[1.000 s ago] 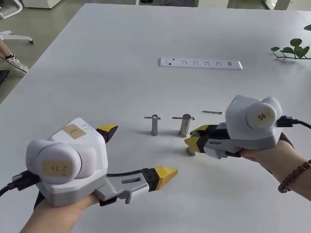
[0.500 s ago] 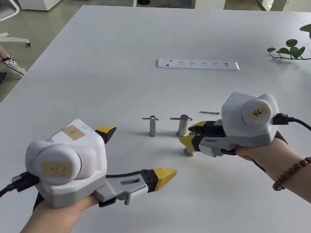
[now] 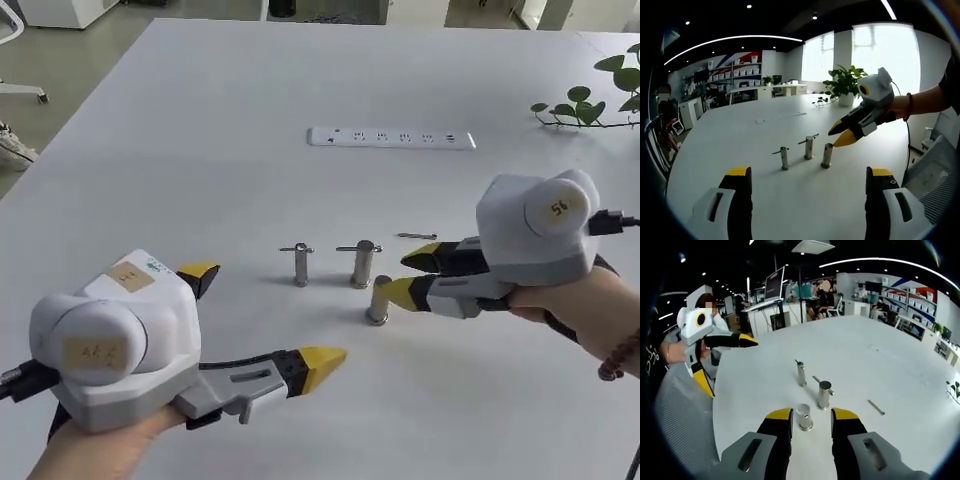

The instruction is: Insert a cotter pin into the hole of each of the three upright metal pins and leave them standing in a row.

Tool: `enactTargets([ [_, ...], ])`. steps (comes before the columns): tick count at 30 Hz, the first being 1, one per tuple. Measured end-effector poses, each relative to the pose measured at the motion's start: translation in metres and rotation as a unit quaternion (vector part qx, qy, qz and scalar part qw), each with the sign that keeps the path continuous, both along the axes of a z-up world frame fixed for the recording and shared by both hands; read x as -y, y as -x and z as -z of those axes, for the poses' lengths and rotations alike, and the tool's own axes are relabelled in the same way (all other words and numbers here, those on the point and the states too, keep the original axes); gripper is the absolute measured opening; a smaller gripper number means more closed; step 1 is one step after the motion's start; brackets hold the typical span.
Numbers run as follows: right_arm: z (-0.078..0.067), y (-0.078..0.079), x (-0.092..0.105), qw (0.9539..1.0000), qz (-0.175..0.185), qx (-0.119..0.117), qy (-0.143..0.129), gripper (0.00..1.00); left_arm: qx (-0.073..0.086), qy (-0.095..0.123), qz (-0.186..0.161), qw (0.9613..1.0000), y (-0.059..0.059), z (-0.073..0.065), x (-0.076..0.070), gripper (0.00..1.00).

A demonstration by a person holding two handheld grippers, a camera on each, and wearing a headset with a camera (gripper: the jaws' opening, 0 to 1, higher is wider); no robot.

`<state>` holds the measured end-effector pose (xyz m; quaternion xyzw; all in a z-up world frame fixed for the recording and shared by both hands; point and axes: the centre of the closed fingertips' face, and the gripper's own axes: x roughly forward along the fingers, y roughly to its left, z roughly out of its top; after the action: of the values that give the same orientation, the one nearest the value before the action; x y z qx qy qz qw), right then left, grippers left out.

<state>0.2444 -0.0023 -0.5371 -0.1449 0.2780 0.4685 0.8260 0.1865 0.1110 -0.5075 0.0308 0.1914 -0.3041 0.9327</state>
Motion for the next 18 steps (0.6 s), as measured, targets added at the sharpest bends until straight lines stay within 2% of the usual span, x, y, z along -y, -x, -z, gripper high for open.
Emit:
enactTargets([
  [6, -0.004, -0.011, 0.010, 0.9999, 0.002, -0.004, 0.010, 0.26, 0.000, -0.001, 0.000, 1.0000, -0.001, 0.000, -0.002, 0.96],
  [12, -0.002, -0.027, 0.025, 0.9992, 0.012, -0.014, 0.034, 0.26, -0.005, -0.010, 0.003, 0.9999, -0.004, 0.003, -0.004, 0.98],
  [14, -0.001, -0.033, 0.029, 0.9989, 0.015, -0.011, 0.042, 0.26, -0.005, -0.010, 0.005, 0.9999, -0.004, 0.003, -0.004, 0.99],
  [18, 0.003, -0.045, 0.037, 0.9975, 0.007, -0.014, 0.069, 0.25, -0.005, -0.009, 0.009, 0.9999, -0.005, 0.004, -0.002, 0.99],
])
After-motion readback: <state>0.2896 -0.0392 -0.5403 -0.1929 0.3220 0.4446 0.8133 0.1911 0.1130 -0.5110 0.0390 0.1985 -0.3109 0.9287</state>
